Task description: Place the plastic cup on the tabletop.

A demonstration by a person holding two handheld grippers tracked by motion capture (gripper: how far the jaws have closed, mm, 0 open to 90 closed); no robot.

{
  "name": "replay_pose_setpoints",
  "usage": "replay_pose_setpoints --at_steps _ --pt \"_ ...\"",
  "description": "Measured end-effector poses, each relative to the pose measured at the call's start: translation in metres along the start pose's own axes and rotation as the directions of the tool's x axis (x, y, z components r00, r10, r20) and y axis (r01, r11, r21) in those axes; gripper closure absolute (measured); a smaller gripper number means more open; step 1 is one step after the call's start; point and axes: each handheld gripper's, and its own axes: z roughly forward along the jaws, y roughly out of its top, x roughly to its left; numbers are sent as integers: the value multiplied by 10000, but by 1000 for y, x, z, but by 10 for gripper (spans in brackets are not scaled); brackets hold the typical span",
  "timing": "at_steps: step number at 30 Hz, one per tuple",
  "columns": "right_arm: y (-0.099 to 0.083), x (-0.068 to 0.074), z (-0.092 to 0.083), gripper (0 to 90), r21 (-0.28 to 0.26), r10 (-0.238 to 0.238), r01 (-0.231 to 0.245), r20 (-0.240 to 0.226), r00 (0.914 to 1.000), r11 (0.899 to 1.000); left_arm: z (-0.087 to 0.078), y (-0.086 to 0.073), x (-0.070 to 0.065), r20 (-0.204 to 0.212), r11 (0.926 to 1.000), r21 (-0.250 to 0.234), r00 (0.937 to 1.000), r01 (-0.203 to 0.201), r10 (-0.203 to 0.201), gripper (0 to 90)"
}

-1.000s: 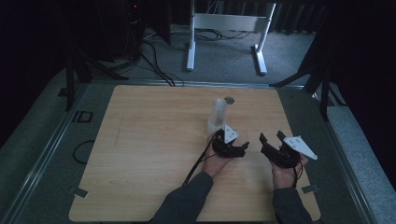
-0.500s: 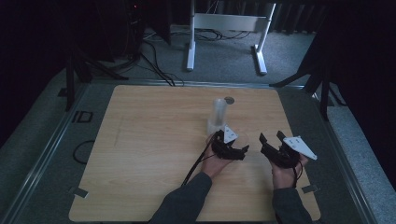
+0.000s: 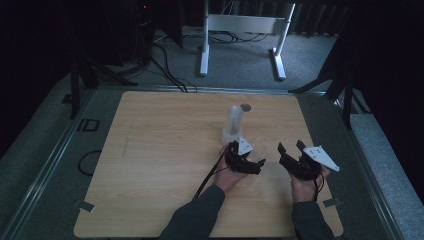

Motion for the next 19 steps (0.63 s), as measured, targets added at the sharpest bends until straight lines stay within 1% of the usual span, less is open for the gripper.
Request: replay_pose_setpoints --at_steps 4,7,11,12,19 --pt "0 0 0 281 13 -1 1 -3 10000 10000 -4 -2 -1 -76 9999 -21 9999 -155 155 90" --pt "0 0 0 281 15 10 -10 5 10000 10000 -7 -4 0 -101 9999 -13 9999 -128 128 89" --pt "0 0 0 280 15 9 -9 6 10000 10000 -9 -9 2 -82 9999 138 9999 -91 92 89" --pt "0 0 0 281 11 9 -9 5 10000 10000 -10 -10 3 -80 9999 129 10000 -18 19 89" --pt "0 -1 1 281 25 36 -36 30 10000 10000 -19 -15 3 -26 9999 125 10000 -67 68 92"
